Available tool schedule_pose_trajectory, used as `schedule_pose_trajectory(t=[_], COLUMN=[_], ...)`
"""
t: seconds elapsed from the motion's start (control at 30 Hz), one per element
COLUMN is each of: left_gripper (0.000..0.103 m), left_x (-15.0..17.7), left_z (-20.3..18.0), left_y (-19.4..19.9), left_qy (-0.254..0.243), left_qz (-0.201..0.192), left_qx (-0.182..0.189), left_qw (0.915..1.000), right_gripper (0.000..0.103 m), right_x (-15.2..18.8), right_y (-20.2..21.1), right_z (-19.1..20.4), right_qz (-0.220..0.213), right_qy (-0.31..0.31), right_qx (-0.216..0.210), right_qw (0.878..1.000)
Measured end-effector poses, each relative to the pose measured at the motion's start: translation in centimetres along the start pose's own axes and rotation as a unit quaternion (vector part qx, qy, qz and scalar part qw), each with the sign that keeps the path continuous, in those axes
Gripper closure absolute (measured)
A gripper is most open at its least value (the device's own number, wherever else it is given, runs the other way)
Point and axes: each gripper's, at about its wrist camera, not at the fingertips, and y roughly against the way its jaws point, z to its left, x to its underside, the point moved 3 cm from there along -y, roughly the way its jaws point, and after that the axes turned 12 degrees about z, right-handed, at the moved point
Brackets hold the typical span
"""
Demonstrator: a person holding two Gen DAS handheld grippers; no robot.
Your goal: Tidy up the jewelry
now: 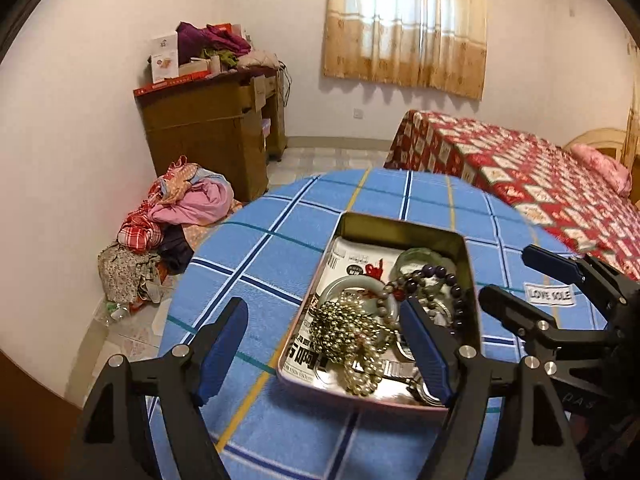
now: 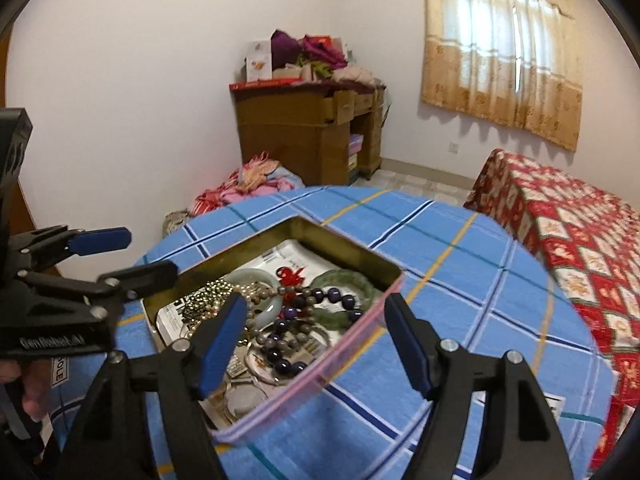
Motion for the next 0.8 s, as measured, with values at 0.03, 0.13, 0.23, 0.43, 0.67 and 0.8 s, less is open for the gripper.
schedule_pose_trajectory(t=[0.03, 0.13, 0.23, 0.43, 0.67, 0.8], left_gripper=[0.025, 0.025, 0.025, 0.025, 0.025, 0.025], left_x=[0.1, 0.3, 0.4, 0.4, 0.5, 0.6], left_z=[0.0, -0.1, -0.1, 0.1, -0.1, -0.1], left_y=[0.5, 1.3, 1.9, 2.2, 2.0, 2.1], left_qy=[0.002, 0.01, 0.011, 0.019, 0.02, 0.022], left_qz=[-0.004, -0.009, -0.013, -0.016, -0.013, -0.012], left_qx=[0.0, 0.002, -0.002, -0.004, -0.003, -0.004], left_qw=[1.0, 0.9999, 0.9999, 0.9997, 0.9997, 0.9997], right_gripper=[0.026, 0.026, 0.025, 0.022, 0.022, 0.022], right_x=[0.1, 0.2, 0.2, 0.3, 0.5, 0.6], right_y=[0.4, 1.3, 1.4, 1.7, 1.8, 1.9], right_z=[-0.1, 0.0, 0.0, -0.4, -0.3, -0.1], right_qz=[-0.003, -0.01, -0.014, -0.02, -0.02, -0.022], right_qy=[-0.003, -0.005, -0.008, -0.012, -0.009, -0.006], right_qx=[-0.003, -0.002, -0.003, -0.005, -0.006, -0.007], right_qw=[1.0, 1.0, 1.0, 1.0, 1.0, 1.0])
